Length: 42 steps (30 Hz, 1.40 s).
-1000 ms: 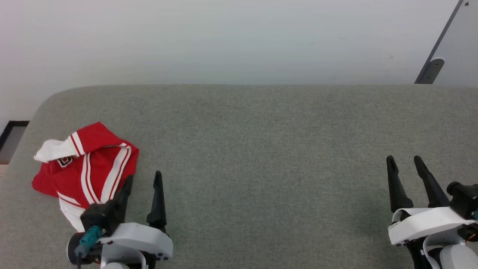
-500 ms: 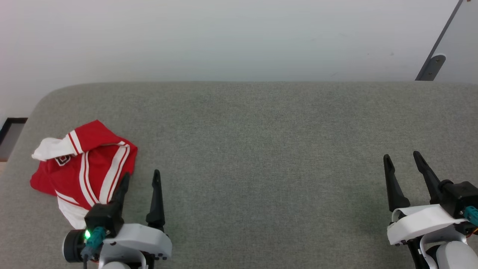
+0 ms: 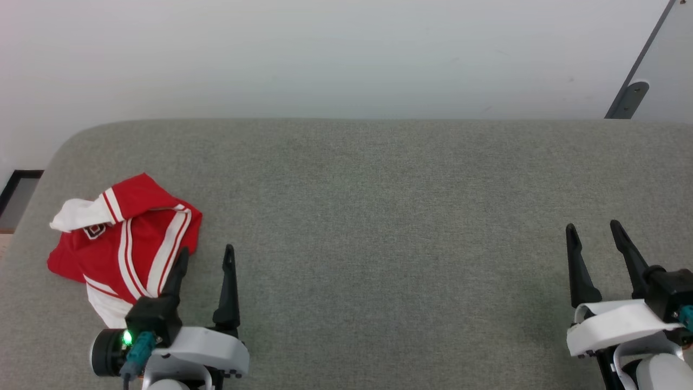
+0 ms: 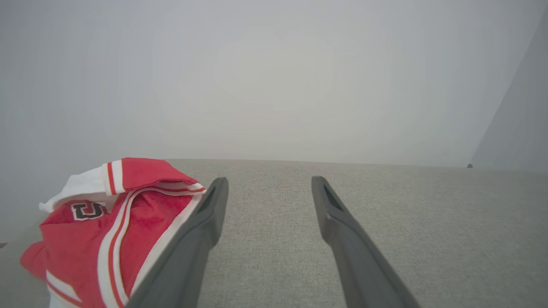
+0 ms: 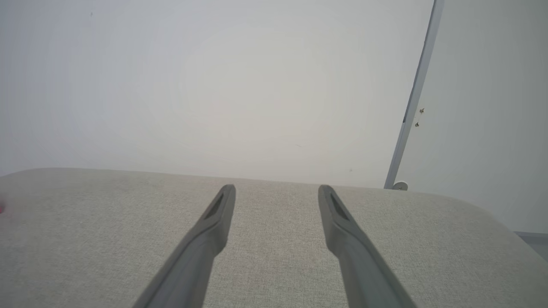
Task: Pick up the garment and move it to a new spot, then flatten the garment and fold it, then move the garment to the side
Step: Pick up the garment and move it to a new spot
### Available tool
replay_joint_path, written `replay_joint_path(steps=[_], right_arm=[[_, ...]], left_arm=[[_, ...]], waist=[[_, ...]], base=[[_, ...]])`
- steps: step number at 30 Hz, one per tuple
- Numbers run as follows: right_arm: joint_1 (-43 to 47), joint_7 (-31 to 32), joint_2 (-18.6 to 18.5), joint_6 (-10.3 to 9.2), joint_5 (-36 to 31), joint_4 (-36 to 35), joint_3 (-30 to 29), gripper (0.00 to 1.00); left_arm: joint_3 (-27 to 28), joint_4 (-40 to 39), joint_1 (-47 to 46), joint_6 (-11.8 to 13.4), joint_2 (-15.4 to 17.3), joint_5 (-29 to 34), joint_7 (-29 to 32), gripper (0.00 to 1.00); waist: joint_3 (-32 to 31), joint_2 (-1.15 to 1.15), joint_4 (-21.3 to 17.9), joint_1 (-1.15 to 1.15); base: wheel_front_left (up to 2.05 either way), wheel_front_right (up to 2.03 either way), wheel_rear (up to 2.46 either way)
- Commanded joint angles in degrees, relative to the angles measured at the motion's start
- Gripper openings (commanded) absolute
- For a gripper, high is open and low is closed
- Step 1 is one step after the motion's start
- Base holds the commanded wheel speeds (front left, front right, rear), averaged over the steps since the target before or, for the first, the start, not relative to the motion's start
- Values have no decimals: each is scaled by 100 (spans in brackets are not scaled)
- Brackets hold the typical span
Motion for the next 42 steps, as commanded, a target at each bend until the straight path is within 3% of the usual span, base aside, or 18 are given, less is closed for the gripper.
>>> replay_joint_path(steps=[1, 10, 27, 33, 42], right_arm=[[99, -54, 32, -7, -87, -8, -67, 100], [228, -151, 97, -8, -224, -29, -304, 100], [256, -153, 116, -8, 26, -81, -373, 100], [292, -152, 95, -8, 89, -129, -274, 100], [219, -152, 71, -8, 108, -91, 144, 100]], left_arm=[[17, 19, -40, -48, -11, 154, -63, 100], [144, 109, 48, -288, -135, 405, -152, 100], [290, 288, -1, -460, -254, 391, -139, 100], [331, 301, -8, -404, -279, 317, -139, 100], [288, 234, 158, -238, -298, 197, -139, 100]], waist=[[-6, 0, 10, 0], [-31, 0, 66, 0], [-20, 0, 165, 0], [9, 0, 445, 0], [-12, 0, 1323, 0]], base=[[0, 0, 0], [0, 0, 0], [0, 0, 0], [0, 0, 0], [0, 0, 0]])
